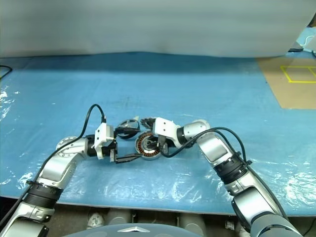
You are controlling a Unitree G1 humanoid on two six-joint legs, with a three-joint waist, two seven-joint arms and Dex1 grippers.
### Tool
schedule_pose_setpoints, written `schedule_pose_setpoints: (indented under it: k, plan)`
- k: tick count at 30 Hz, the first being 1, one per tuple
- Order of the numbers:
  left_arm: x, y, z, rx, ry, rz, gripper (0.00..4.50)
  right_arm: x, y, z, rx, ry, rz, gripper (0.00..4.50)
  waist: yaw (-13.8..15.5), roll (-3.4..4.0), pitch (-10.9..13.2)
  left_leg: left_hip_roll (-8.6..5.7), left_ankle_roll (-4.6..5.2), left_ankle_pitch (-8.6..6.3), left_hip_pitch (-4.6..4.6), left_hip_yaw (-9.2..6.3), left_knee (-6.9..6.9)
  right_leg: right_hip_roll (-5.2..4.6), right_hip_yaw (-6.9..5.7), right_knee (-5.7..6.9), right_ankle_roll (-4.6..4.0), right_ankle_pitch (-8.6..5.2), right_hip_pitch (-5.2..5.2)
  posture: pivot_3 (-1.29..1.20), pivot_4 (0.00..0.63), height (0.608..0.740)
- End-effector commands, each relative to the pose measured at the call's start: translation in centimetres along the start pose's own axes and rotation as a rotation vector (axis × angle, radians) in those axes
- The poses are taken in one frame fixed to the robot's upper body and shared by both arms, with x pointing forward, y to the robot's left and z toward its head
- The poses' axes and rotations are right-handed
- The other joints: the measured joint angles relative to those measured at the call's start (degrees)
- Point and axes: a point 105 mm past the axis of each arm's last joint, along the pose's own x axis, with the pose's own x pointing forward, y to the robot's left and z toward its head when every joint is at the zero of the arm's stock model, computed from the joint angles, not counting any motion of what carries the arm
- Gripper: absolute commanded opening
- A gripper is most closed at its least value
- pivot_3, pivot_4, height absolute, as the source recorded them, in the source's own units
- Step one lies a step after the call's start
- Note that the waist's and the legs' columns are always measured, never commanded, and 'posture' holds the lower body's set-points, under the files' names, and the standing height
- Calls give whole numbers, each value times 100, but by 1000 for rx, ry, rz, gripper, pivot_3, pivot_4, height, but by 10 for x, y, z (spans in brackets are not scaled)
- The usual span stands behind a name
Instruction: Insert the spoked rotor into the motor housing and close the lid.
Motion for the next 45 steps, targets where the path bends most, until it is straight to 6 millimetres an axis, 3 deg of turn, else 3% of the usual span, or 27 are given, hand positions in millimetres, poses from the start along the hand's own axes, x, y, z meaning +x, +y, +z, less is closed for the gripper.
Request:
schedule_pose_setpoints:
  k: [1, 12, 19, 22, 32, 33, 41, 45]
  plan:
    - [1, -2, 5, 27, -18, -5, 4500, -2, -5, 5, -32, -4, -13, 569, 0, 0, 0, 0, 0, 0, 0, 0, 0, 0, 0, 0, 0, 0, 0, 0, 150, 740]
    - [2, -4, 4, 24, -22, -7, 4500, -10, -6, 7, -27, -12, -23, 4352, 0, 0, 0, 0, 0, 0, 0, 0, -1, 1, 0, 0, 0, 0, 0, 0, 150, 740]
    - [3, -4, 4, 22, -21, -12, 4500, -21, -7, 33, 58, -141, -17, 4472, 4, 0, 0, 1, 0, 0, 0, 0, -1, 0, 0, 0, 0, 0, -1, 0, 150, 740]
    - [3, -5, 4, 19, -22, -13, 4500, -23, -7, 40, 92, -178, -16, 3836, 2, 0, 0, 1, 0, 0, 0, 0, -1, 0, 0, -1, 0, 0, -1, 0, 150, 740]
    - [1, -9, 2, 6, -19, -16, 4500, -12, -1, 32, 124, -169, -14, 194, 2, 0, 0, 1, 0, 0, 0, 0, -2, 0, 0, -1, 0, 0, -2, 0, 150, 740]
    - [1, -9, 2, 6, -19, -15, 4500, -11, -3, 30, 127, -159, -21, 25, 2, 0, 0, 1, 0, 0, 0, 0, -2, 0, 0, -1, 0, 0, -2, 0, 150, 740]
    - [3, -8, 4, 10, -26, -9, 4500, 0, -2, 15, 115, -91, -32, 25, 0, 0, 0, 0, -1, 0, -1, 0, -3, 0, 0, -2, 0, 0, -2, 0, 150, 740]
    - [4, -8, 4, 12, -27, -9, 4500, 7, -3, -3, 123, -35, -41, 25, 0, 0, 0, 0, -1, 0, -1, 0, -3, 0, 0, -3, 0, 0, -2, 0, 150, 740]
